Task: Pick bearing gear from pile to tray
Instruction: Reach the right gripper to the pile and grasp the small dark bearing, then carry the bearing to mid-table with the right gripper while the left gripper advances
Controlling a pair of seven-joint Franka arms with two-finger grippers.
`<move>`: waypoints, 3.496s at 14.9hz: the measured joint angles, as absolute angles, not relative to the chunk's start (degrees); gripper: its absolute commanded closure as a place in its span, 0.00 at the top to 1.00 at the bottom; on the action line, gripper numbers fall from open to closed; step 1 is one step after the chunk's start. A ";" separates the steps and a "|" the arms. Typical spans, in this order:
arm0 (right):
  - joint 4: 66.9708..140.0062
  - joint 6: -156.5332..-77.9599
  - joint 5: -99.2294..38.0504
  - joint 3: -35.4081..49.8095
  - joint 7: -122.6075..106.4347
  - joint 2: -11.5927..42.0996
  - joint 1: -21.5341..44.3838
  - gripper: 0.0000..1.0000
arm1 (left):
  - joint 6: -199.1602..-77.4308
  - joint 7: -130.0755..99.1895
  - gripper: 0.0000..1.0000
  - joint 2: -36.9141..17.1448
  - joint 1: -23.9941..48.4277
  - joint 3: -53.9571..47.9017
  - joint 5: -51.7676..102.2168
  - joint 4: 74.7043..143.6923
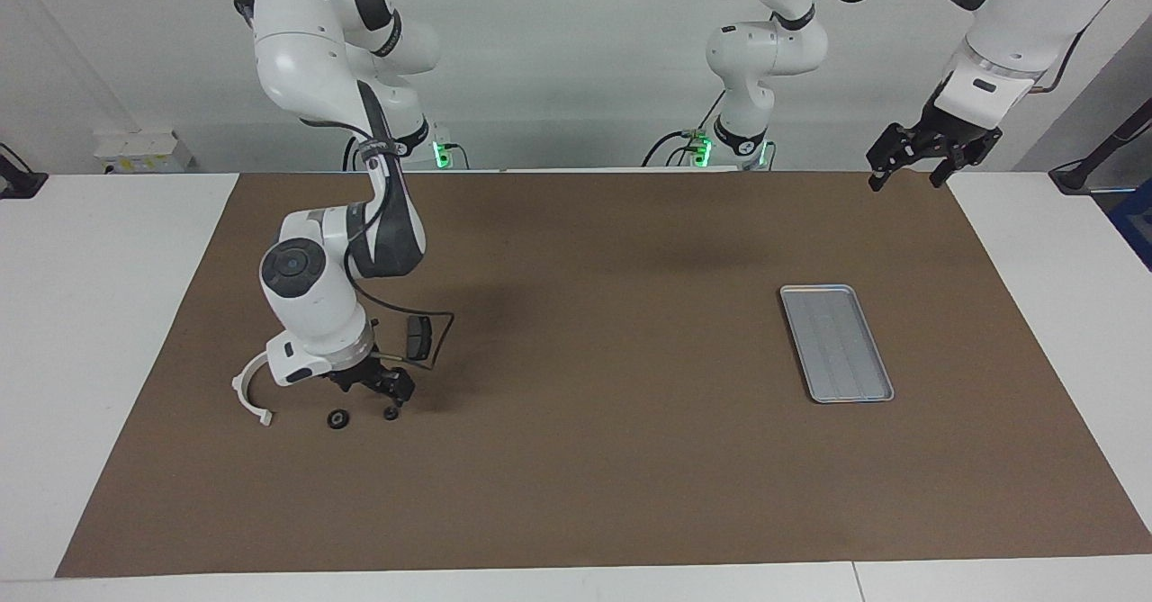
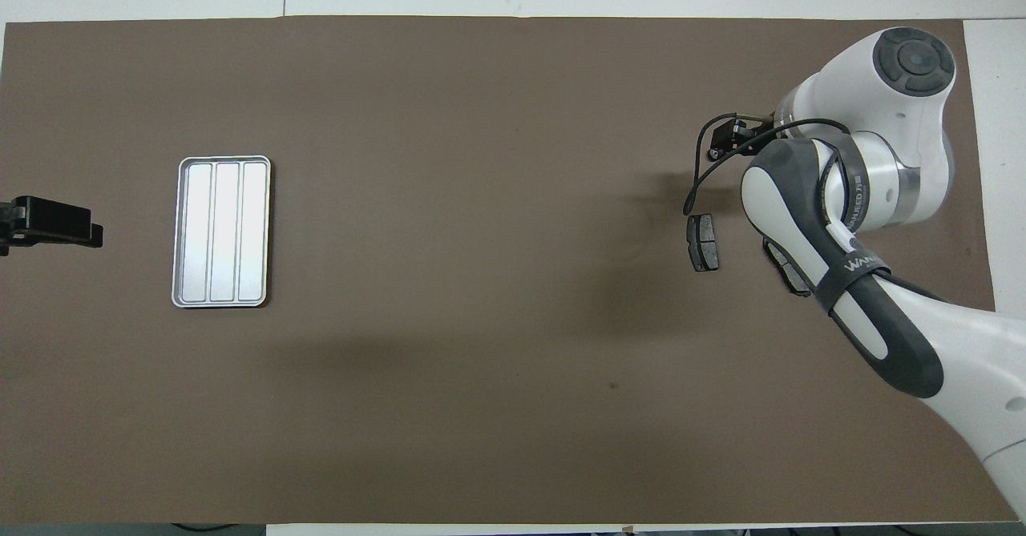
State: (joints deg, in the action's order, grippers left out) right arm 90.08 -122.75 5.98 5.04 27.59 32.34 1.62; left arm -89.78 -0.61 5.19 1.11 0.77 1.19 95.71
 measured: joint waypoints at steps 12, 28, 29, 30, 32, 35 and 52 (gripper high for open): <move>85.76 -122.86 8.68 5.11 33.54 37.34 3.29 0.68 | -89.78 -0.61 1.00 5.19 1.11 0.78 1.19 95.71; 85.32 -122.09 8.68 4.96 33.53 37.36 3.03 0.00 | -89.67 -0.61 1.00 5.19 1.11 0.77 1.19 95.71; 85.00 -120.68 8.68 4.96 33.20 37.33 3.02 0.00 | -89.68 -0.61 1.00 5.19 1.11 0.77 1.19 95.71; 84.24 -118.76 8.69 4.97 32.71 37.18 3.02 0.00 | -89.68 -0.61 1.00 5.19 1.11 0.76 1.19 95.71; 81.38 -112.32 8.69 5.18 30.48 35.72 3.11 0.00 | -89.68 -0.61 1.00 5.19 1.12 0.68 1.19 95.71; 76.69 -100.17 8.68 7.83 28.87 30.73 3.26 0.00 | -89.68 -0.61 1.00 5.19 1.12 0.67 1.19 95.71; 84.64 -110.31 3.74 17.17 87.47 25.21 26.24 0.00 | -98.04 -1.46 1.00 7.82 0.83 1.89 1.19 104.33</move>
State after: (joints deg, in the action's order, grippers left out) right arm 84.64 -110.31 3.74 17.17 87.47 25.21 26.24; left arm -98.04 -1.46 7.82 0.83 1.89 1.19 104.33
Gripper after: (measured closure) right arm 0.767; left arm 0.000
